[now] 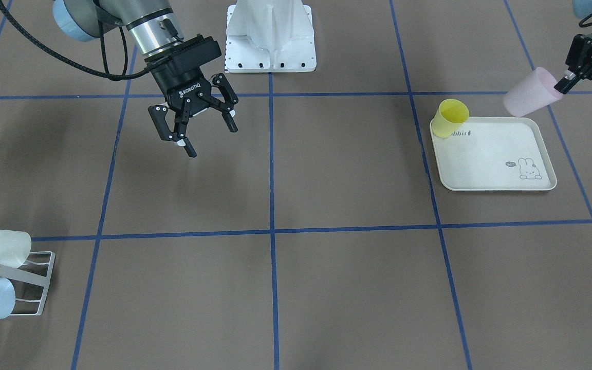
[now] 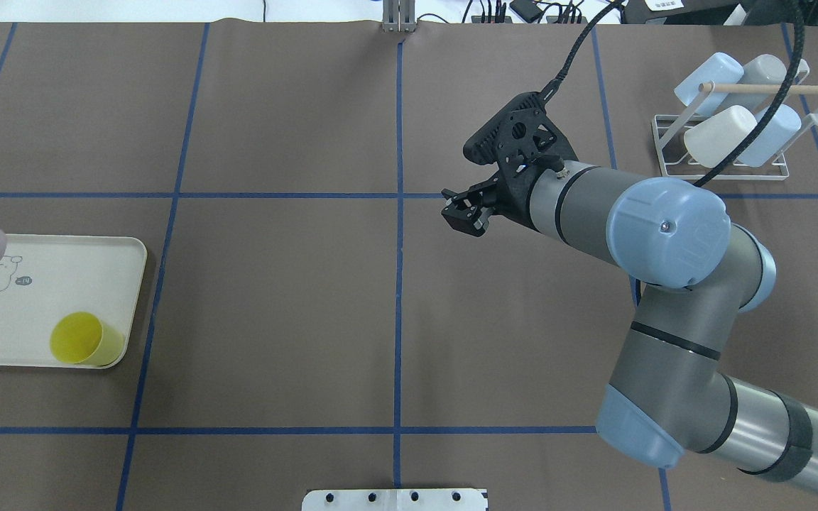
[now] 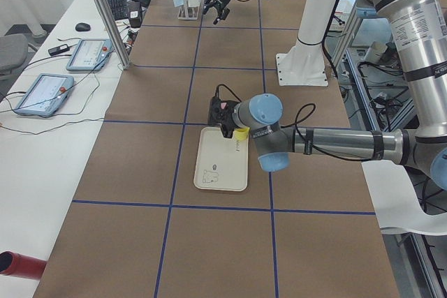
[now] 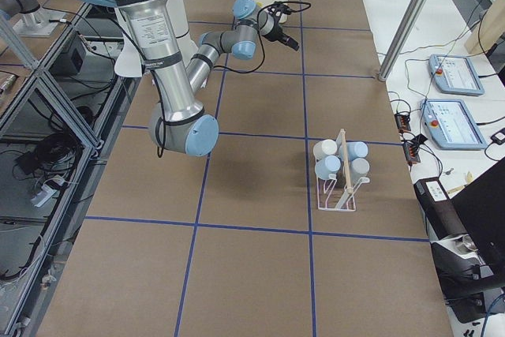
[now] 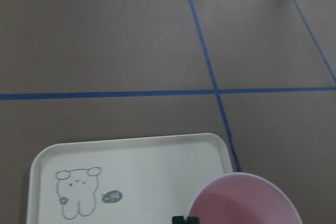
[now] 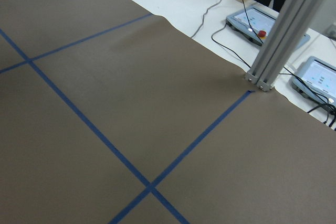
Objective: Transfer IKEA cup to right arm and place on rack
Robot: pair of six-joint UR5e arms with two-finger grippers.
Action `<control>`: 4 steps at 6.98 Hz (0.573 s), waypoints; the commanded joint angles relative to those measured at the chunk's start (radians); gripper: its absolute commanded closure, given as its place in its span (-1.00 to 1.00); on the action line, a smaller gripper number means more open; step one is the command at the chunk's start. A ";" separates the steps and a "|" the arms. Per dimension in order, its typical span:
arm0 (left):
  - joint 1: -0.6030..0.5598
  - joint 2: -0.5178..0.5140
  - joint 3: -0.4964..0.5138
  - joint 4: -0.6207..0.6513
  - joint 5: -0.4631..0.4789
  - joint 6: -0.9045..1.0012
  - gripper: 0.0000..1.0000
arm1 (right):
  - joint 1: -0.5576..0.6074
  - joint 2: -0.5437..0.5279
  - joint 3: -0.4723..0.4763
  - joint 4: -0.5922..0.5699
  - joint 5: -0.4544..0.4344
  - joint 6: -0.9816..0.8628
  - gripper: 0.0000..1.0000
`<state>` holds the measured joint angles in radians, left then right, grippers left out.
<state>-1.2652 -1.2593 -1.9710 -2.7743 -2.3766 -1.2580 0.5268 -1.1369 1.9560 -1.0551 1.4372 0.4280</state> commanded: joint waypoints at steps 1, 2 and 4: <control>0.007 -0.206 -0.078 0.085 -0.081 -0.435 1.00 | -0.030 0.006 -0.011 0.055 -0.009 -0.084 -0.99; 0.047 -0.294 -0.081 0.085 -0.085 -0.627 1.00 | -0.040 0.029 -0.008 0.055 -0.015 -0.097 -1.00; 0.149 -0.434 -0.086 0.087 -0.078 -0.902 1.00 | -0.056 0.086 -0.014 0.053 -0.017 -0.107 -1.00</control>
<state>-1.1754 -1.6098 -2.0545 -2.6898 -2.4558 -2.0042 0.4797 -1.0849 1.9444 -1.0018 1.4220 0.3279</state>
